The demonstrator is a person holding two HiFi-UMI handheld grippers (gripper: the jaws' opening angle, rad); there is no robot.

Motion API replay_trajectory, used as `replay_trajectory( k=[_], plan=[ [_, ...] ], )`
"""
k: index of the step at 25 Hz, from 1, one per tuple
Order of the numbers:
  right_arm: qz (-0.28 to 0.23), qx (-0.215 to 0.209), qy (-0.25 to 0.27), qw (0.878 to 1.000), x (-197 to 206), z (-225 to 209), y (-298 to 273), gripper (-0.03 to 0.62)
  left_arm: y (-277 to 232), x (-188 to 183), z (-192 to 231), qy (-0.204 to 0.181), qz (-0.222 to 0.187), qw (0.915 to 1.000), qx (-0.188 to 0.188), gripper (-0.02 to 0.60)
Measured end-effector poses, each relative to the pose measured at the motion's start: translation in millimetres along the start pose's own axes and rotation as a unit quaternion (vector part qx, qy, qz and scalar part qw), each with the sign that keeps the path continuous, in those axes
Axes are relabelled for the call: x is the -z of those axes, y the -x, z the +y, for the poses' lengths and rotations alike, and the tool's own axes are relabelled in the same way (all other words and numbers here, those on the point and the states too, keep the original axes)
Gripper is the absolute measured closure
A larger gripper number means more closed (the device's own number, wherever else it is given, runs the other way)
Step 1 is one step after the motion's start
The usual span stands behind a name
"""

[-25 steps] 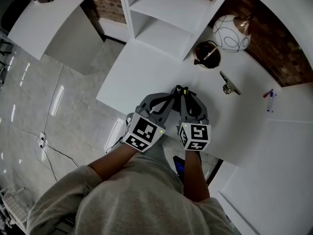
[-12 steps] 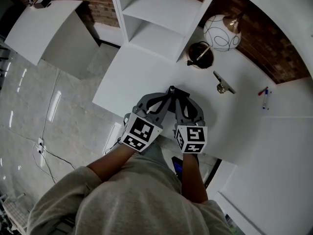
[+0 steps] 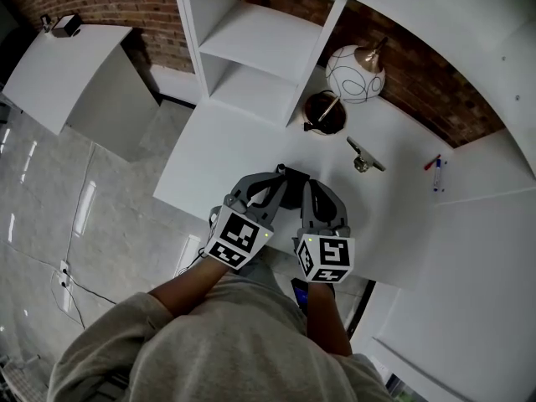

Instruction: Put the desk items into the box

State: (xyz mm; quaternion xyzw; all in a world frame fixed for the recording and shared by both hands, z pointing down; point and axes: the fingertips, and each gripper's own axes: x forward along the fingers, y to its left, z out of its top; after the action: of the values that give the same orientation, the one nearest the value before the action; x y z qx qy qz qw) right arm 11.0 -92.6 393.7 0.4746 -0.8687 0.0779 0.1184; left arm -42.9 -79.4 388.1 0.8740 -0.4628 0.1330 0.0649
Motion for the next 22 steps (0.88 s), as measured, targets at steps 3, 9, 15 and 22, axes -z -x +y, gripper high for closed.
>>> replay_trajectory(
  k=[3, 9, 15, 22],
  plan=[
    [-0.028, 0.020, -0.006, 0.999, -19.1, -3.8, 18.0, 0.572, 4.8, -13.6, -3.1, -0.009, -0.016, 0.9998, 0.006, 0.575],
    [-0.066, 0.040, -0.012, 0.997, -60.6, 3.5, 52.0, 0.576, 20.7, -48.9, -11.0, 0.001, -0.039, 0.9990, 0.023, 0.575],
    [-0.098, 0.054, 0.016, 0.994, -93.2, 20.8, 85.9, 0.577, 47.6, -84.2, -24.6, -0.026, -0.073, 0.9965, 0.030, 0.574],
    [-0.109, 0.073, 0.012, 0.991, -92.1, 38.0, 98.8, 0.577, 65.0, -83.5, -29.2, -0.040, -0.076, 0.9952, 0.047, 0.574]
  ],
)
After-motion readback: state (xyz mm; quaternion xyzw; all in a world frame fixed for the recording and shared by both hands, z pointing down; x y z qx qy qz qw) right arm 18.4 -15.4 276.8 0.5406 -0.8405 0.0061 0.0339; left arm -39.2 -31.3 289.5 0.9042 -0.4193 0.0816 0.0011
